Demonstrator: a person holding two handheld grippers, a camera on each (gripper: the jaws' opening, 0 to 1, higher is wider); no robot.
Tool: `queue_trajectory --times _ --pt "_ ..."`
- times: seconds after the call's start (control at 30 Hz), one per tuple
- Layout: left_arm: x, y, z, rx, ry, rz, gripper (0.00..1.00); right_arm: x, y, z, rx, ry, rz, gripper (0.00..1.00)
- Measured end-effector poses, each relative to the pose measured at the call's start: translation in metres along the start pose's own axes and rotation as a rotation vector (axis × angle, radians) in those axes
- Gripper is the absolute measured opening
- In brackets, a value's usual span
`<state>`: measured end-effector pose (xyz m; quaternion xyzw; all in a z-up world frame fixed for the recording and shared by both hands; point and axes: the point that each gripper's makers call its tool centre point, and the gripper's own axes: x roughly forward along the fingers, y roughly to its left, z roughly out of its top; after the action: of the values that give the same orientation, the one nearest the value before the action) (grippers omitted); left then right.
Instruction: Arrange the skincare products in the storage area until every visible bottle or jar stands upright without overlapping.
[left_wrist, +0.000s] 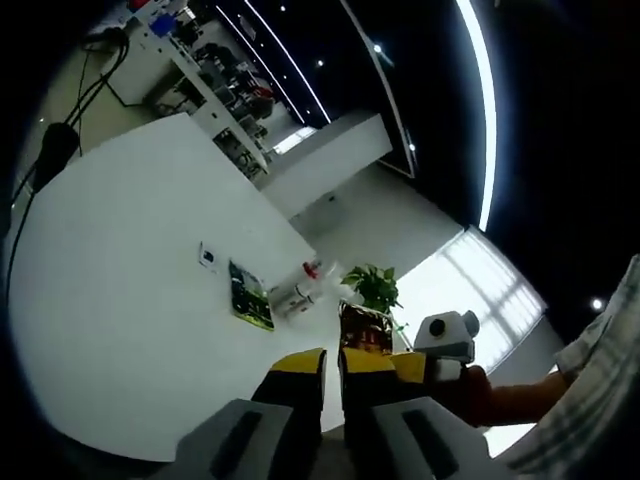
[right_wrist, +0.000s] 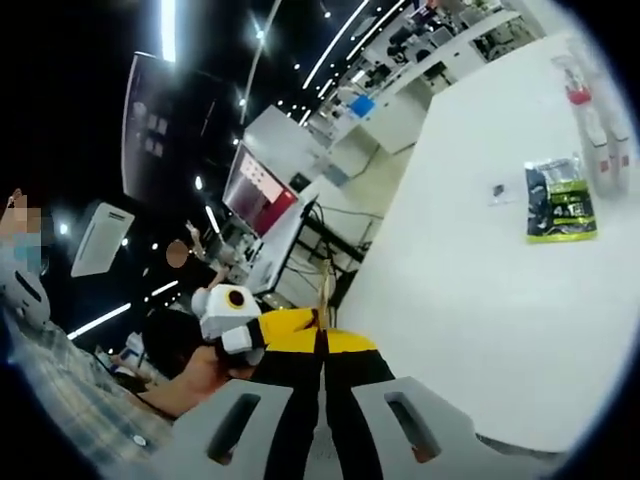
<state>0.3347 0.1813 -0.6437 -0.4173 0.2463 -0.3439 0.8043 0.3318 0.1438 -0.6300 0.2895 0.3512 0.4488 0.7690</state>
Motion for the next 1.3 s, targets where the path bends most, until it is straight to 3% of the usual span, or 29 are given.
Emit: queue_trajectory --times 0.17,0.4,0.57,0.6,0.67,0.7,0.77,0.87,1.0,1.07,1.13,1.17,1.2,1.23,1.27,1.3 --pt "0.001 -0.002 0.001 0.035 -0.012 0.007 0.15 -0.012 -0.015 0.003 0.025 -0.03 -0.04 0.0" --pt "0.006 0.002 -0.015 0.197 0.068 0.071 0.19 -0.02 -0.032 -0.005 0.036 -0.025 -0.093 0.0" --pt "0.011 -0.013 -0.019 0.276 0.077 0.044 0.32 -0.019 -0.038 -0.018 0.043 -0.015 -0.099 0.0" --pt "0.013 -0.012 -0.018 0.319 0.081 0.06 0.35 -0.018 -0.038 -0.021 0.045 -0.008 -0.098 0.0" --pt "0.011 -0.003 -0.025 0.469 0.159 0.133 0.4 -0.017 -0.039 -0.028 0.047 0.007 -0.099 0.0" --pt "0.008 0.005 -0.029 0.585 0.2 0.172 0.42 -0.017 -0.042 -0.03 0.05 0.009 -0.104 0.0" --pt "-0.001 0.021 -0.036 0.748 0.283 0.248 0.42 -0.017 -0.043 -0.033 0.059 0.012 -0.1 0.0" --pt "-0.01 0.043 -0.04 0.924 0.346 0.342 0.42 -0.016 -0.047 -0.037 0.06 0.024 -0.106 0.0" --pt "-0.005 0.053 -0.043 1.001 0.352 0.39 0.42 -0.015 -0.055 -0.041 0.068 0.039 -0.121 0.0" --pt "-0.007 0.065 -0.045 1.054 0.376 0.453 0.4 -0.016 -0.054 -0.043 0.072 0.047 -0.123 0.0" --pt "-0.009 0.073 -0.048 1.09 0.398 0.491 0.32 -0.016 -0.056 -0.044 0.07 0.054 -0.123 0.0" --pt "-0.008 0.074 -0.051 1.146 0.433 0.478 0.26 -0.016 -0.057 -0.044 0.068 0.057 -0.124 0.0" --pt "-0.009 0.073 -0.054 1.14 0.455 0.465 0.2 -0.016 -0.058 -0.043 0.064 0.061 -0.127 0.0" --pt "-0.007 0.071 -0.047 1.08 0.392 0.475 0.19 -0.016 -0.06 -0.042 0.062 0.061 -0.131 0.0" --pt "-0.007 0.073 -0.043 1.063 0.376 0.486 0.2 -0.016 -0.061 -0.041 0.061 0.06 -0.133 0.0" --pt "-0.008 0.079 -0.046 1.036 0.409 0.498 0.21 -0.016 -0.065 -0.038 0.061 0.058 -0.135 0.0"
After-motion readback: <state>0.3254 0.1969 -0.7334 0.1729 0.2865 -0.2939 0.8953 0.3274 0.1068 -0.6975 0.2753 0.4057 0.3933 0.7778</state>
